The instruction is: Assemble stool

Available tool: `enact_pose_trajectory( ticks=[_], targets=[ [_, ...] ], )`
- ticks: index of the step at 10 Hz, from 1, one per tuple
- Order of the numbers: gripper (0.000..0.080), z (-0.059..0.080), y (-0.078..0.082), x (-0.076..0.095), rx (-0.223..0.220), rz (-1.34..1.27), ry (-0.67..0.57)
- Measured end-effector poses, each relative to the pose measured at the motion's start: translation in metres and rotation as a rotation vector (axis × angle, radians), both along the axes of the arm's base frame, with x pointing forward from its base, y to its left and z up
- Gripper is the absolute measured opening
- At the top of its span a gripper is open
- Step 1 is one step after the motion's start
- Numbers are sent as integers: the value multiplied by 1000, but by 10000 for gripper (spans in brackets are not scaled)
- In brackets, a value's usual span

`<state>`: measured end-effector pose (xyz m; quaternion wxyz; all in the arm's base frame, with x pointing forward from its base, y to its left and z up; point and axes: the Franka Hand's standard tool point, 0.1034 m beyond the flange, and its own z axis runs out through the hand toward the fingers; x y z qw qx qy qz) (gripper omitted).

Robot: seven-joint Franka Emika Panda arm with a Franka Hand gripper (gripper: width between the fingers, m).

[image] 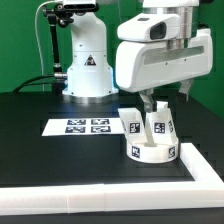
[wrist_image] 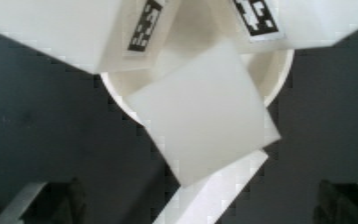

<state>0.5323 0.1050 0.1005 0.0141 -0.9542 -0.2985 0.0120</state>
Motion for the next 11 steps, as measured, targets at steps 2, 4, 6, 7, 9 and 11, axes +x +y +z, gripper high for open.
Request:
enact_pose_trajectory(
  ticks=[2, 4, 6, 7, 9, 11],
  targets=[
    [649, -1, -1, 0, -5, 18, -10],
    [649, -12, 1, -9, -10, 38, -48],
    [649, -20, -4, -15, -17, 53, -46],
    [649, -22, -5, -14, -19, 53, -49],
    [649, -24, -3, -15, -20, 50, -47],
    [534, -25, -1, -14, -20, 38, -46]
  ],
)
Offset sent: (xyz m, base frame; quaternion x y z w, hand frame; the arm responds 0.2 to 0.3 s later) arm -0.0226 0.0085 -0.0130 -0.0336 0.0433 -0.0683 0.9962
